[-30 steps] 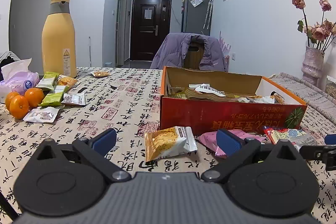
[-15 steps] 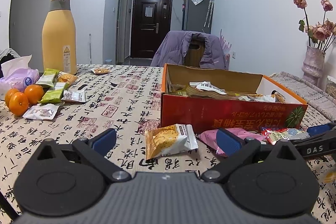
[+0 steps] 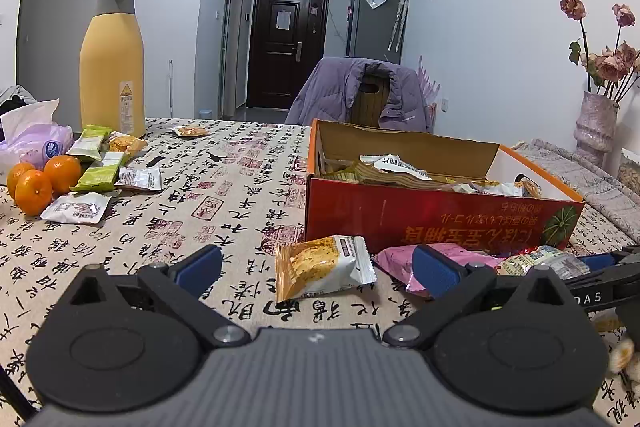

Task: Organize snacks
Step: 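Grasp the red-and-silver snack bag with the right tool and lift it, then grasp the green-and-white bar with the left tool while the right tool holds the red bag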

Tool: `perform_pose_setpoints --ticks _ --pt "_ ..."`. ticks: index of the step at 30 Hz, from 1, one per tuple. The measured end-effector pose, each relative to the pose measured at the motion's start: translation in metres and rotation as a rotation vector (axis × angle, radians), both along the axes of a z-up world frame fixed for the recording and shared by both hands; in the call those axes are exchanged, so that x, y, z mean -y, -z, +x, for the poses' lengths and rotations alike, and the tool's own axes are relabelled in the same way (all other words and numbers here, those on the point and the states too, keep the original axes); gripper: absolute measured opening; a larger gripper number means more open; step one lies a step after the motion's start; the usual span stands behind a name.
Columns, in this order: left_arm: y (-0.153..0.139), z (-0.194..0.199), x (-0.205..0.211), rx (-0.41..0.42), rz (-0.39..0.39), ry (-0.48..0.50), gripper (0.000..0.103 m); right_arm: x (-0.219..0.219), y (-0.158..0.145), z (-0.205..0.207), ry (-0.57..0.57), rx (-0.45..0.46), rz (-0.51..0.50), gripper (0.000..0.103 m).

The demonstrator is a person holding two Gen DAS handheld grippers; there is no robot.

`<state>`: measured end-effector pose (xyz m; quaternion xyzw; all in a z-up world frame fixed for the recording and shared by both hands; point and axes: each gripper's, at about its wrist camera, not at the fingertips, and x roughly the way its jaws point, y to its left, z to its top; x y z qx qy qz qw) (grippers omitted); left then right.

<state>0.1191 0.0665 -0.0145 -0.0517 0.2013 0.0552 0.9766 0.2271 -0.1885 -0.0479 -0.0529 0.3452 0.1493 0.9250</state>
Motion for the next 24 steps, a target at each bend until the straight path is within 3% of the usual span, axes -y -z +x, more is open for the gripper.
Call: perform_pose_setpoints --ticks 5,14,24 --pt "0.001 0.0 -0.001 -0.004 -0.009 -0.002 0.103 -0.003 -0.002 -0.007 -0.008 0.01 -0.015 0.102" --pt "0.001 0.001 -0.002 -0.01 -0.018 -0.003 0.103 0.003 -0.008 -0.023 -0.023 0.043 0.014 0.089" --pt "0.002 0.001 -0.002 -0.015 -0.018 -0.004 0.103 0.017 -0.023 -0.051 0.025 0.135 0.063 0.089"
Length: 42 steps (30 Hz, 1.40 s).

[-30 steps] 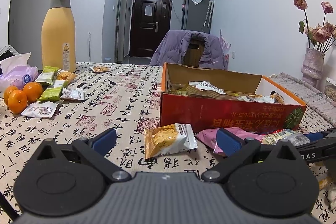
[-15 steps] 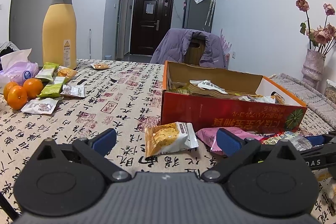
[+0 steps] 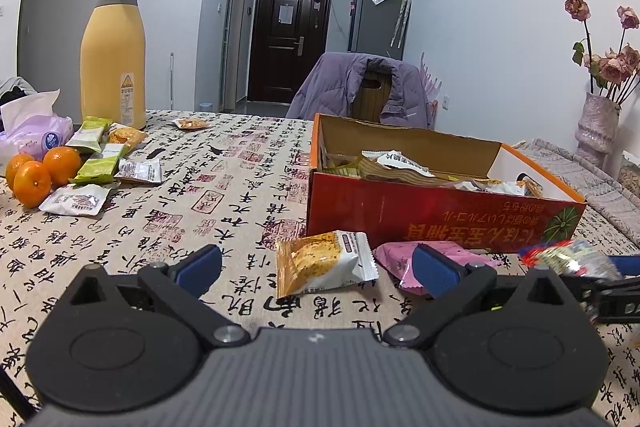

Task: Organize snacks
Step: 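Grasp the green-and-white bar with the left tool while the right tool holds the red bag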

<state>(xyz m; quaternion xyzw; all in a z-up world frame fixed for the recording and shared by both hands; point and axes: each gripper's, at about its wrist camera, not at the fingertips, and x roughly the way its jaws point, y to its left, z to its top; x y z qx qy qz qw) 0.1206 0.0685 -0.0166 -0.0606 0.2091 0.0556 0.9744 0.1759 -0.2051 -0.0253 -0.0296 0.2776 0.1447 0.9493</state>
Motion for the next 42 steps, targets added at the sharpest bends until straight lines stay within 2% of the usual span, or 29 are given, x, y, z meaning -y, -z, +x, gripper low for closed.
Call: perform_pose_setpoints --ticks 8,14,19,25,30,37,42 --pt "-0.005 0.0 0.002 -0.034 0.018 -0.004 0.103 0.013 -0.01 -0.019 0.029 0.051 0.023 0.089" --pt "-0.007 -0.003 0.009 -0.097 0.017 0.022 0.103 0.025 -0.009 -0.03 0.049 0.063 0.037 0.089" --pt "-0.008 -0.004 0.019 -0.13 -0.015 0.076 0.103 0.033 -0.006 -0.036 0.058 0.056 0.055 0.089" --pt "-0.015 0.004 0.047 -0.141 0.025 0.144 0.103 0.038 -0.006 -0.039 0.063 0.06 0.072 0.089" --pt "-0.013 0.022 0.065 -0.205 0.038 0.194 0.103 0.041 -0.007 -0.043 0.06 0.068 0.083 0.089" --pt "-0.006 0.049 0.085 -0.295 0.048 0.22 0.076 0.045 -0.009 -0.045 0.061 0.074 0.096 0.089" --pt "-0.001 0.058 0.088 -0.326 0.034 0.201 0.072 0.05 -0.007 -0.045 0.063 0.071 0.109 0.089"
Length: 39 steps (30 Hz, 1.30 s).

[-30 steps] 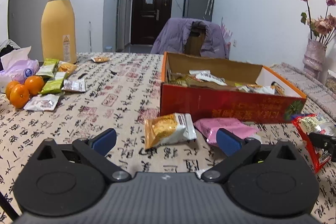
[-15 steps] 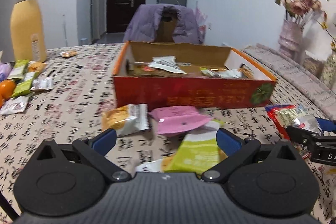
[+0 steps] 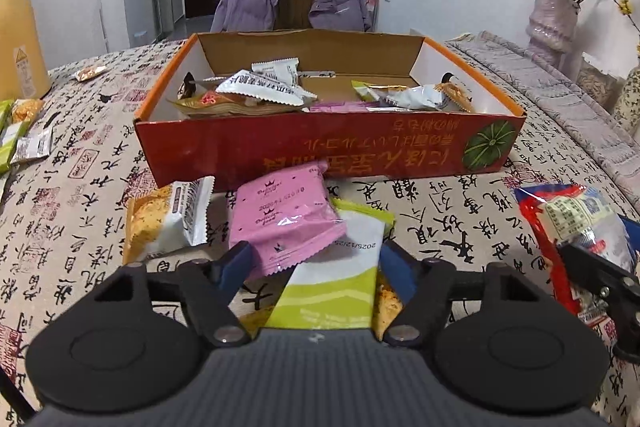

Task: Organize snacks
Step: 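Grasp the green-and-white bar with the left tool while the right tool holds the red bag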

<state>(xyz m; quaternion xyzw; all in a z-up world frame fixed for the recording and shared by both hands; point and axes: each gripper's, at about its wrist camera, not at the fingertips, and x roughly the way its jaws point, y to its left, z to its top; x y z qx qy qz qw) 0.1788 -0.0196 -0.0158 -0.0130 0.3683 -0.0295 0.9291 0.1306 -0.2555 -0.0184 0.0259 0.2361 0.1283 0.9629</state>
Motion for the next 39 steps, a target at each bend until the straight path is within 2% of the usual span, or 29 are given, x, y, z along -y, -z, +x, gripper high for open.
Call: perform_pose_setpoints --ticks 6,8,10,14,19,21,26,29,30,32,33,34,36,39 --pt "0.005 0.003 0.005 -0.03 0.026 -0.009 0.071 0.002 0.002 0.001 -0.006 -0.006 0.012 0.089" --pt "0.004 0.002 0.006 -0.027 0.03 -0.012 0.067 0.002 0.002 0.001 -0.009 -0.006 0.014 0.089" --pt "0.004 -0.001 0.007 -0.016 0.035 -0.005 0.058 0.003 0.002 0.0 -0.009 -0.005 0.016 0.089" --pt "-0.001 -0.01 0.008 0.018 0.033 0.003 0.047 0.005 0.001 -0.002 -0.006 -0.001 0.018 0.089" --pt "-0.01 -0.025 0.011 0.073 0.015 0.035 0.018 0.004 -0.002 -0.006 -0.011 0.007 0.015 0.089" --pt "-0.012 -0.029 0.012 0.077 0.013 0.042 0.018 0.004 -0.003 -0.007 -0.013 0.01 0.015 0.089" --pt "-0.012 -0.036 0.007 0.076 -0.001 0.026 0.019 0.004 -0.004 -0.011 -0.015 0.016 0.015 0.089" --pt "-0.014 -0.038 0.002 0.079 -0.012 0.02 0.025 0.005 -0.004 -0.013 -0.012 0.016 0.015 0.089" --pt "-0.015 -0.038 0.001 0.08 -0.013 0.018 0.03 0.005 -0.004 -0.013 -0.011 0.016 0.016 0.089" --pt "-0.016 -0.036 0.0 0.074 0.001 0.004 0.047 0.005 -0.004 -0.013 -0.011 0.015 0.016 0.089" --pt "-0.015 -0.034 0.0 0.066 0.013 -0.013 0.062 0.004 -0.003 -0.013 -0.012 0.014 0.016 0.089" --pt "-0.015 -0.032 -0.001 0.055 0.024 -0.026 0.072 0.004 -0.003 -0.012 -0.013 0.013 0.017 0.089" --pt "-0.011 -0.025 -0.002 0.023 0.03 -0.031 0.074 0.004 -0.002 -0.011 -0.014 0.01 0.018 0.089" --pt "-0.005 -0.015 -0.001 -0.028 0.019 -0.013 0.071 0.004 0.001 -0.009 -0.013 0.003 0.024 0.089"
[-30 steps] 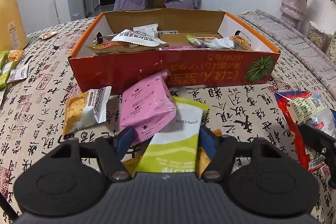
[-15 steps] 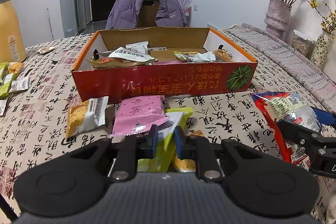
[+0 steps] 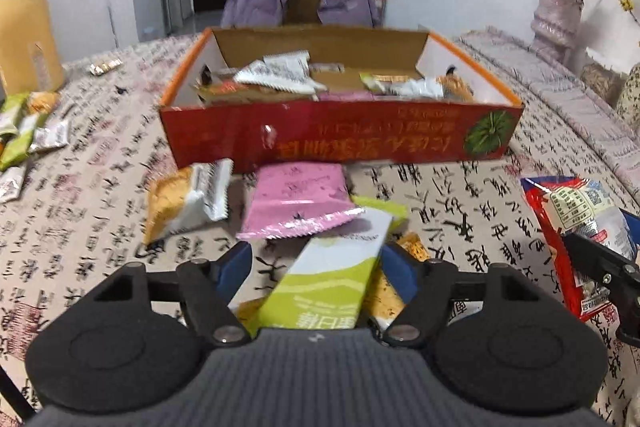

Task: Organize snacks
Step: 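Grasp the green-and-white bar with the left tool while the right tool holds the red bag, then carry the bag and bar into the box and open both tools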

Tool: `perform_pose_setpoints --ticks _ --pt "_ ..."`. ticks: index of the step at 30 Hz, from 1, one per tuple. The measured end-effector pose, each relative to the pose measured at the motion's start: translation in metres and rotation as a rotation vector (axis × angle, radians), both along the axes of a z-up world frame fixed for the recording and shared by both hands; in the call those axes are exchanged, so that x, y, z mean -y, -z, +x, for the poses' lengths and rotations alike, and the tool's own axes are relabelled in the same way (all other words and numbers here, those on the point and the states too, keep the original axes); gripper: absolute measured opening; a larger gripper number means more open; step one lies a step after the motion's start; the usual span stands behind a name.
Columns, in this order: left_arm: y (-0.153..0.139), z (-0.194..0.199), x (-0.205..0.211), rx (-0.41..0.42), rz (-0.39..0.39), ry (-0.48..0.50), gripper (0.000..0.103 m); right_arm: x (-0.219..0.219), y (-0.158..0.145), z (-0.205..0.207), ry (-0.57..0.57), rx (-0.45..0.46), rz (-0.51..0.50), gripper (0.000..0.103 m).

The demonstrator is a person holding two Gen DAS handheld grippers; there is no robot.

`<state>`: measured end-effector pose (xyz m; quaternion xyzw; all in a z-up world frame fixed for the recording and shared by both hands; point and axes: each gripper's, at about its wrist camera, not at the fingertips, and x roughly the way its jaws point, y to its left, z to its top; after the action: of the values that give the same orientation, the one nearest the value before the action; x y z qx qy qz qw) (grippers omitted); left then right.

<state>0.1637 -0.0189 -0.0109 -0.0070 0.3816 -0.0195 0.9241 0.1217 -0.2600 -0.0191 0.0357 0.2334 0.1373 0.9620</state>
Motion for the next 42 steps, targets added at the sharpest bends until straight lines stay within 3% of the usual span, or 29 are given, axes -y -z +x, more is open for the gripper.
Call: perform_pose_setpoints --ticks 3,5,23,33,42 --pt "0.005 0.008 0.002 -0.028 -0.022 0.029 0.047 0.001 0.002 0.002 0.004 -0.008 0.002 0.089" --pt "0.005 0.009 0.004 -0.028 -0.032 0.041 0.039 0.002 0.002 0.003 0.006 -0.009 0.002 0.089" --pt "0.013 0.019 0.013 -0.034 -0.044 0.029 0.038 0.011 0.006 0.005 0.022 -0.018 0.016 0.089" --pt "-0.021 -0.011 0.004 0.099 -0.094 0.05 0.038 -0.002 -0.001 0.007 0.02 -0.003 -0.021 0.089" --pt "-0.052 -0.014 0.001 0.2 -0.104 0.043 0.038 -0.008 -0.013 0.016 0.023 0.024 -0.035 0.089"
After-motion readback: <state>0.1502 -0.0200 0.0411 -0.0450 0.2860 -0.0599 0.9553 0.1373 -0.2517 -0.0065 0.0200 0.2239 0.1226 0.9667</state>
